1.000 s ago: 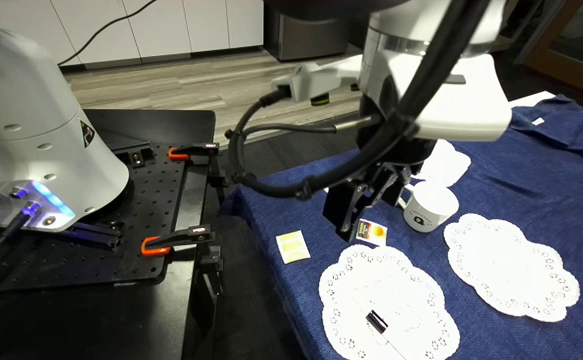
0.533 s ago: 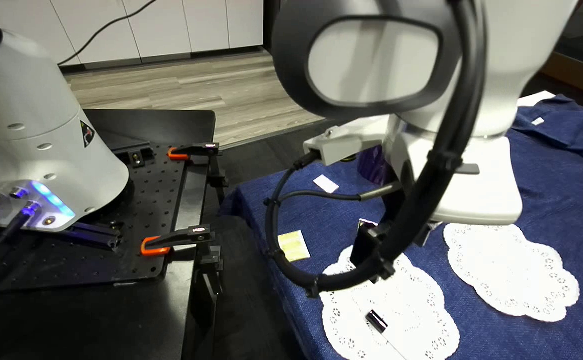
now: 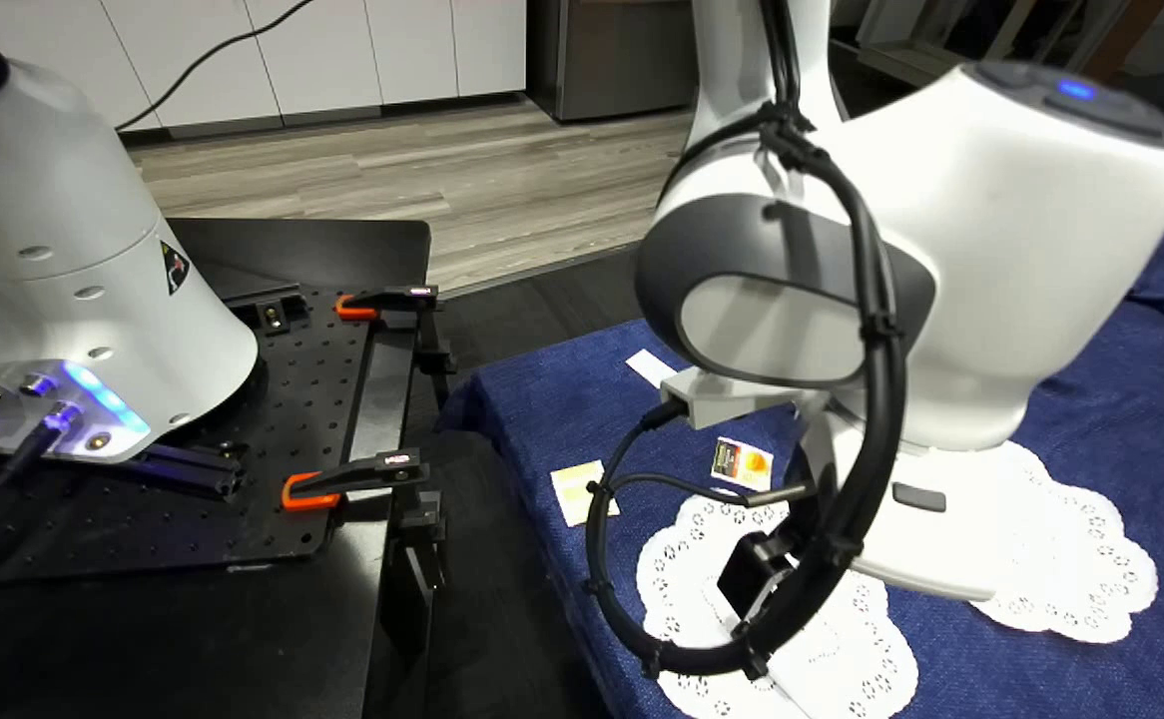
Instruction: Put the marker in the white cup
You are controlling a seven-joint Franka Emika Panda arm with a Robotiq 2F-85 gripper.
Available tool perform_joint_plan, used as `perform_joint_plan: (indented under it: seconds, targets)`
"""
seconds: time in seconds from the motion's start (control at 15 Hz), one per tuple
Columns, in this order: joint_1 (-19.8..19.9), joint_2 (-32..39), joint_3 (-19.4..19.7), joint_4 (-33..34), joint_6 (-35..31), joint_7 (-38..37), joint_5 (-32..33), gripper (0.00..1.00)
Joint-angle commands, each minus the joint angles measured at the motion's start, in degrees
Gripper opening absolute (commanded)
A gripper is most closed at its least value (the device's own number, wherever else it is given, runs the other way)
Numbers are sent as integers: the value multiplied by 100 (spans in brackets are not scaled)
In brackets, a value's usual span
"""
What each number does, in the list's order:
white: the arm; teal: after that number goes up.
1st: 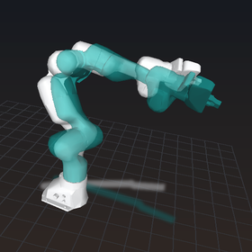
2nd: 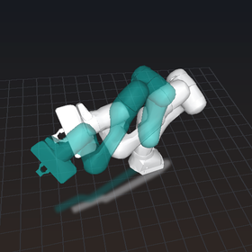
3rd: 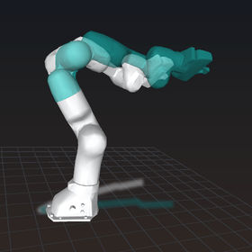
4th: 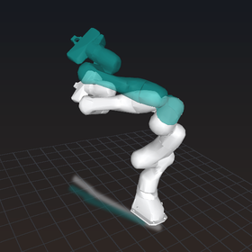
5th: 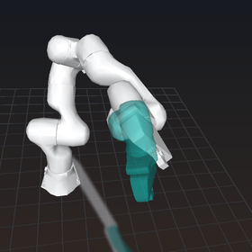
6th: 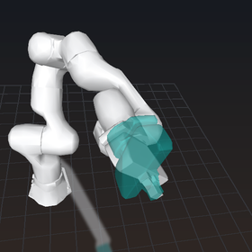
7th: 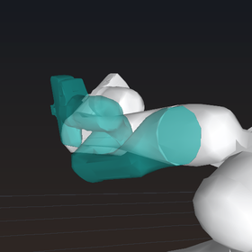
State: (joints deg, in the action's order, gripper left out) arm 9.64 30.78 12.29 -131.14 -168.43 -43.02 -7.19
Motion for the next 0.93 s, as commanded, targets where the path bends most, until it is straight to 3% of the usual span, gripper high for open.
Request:
perform_joint_plan:
  seconds: [0.0, 0.33, 0.4, 0.87]
  targets:
    - [102, 711, -33, 669, 59, 311, -496, 100]
    - [56, 1315, 110, 1250, 197, 450, -710, 100]
    - [-22, 1152, 116, 979, 47, 408, -765, 100]
    - [7, 1343, 110, 1195, 24, 420, -793, 100]
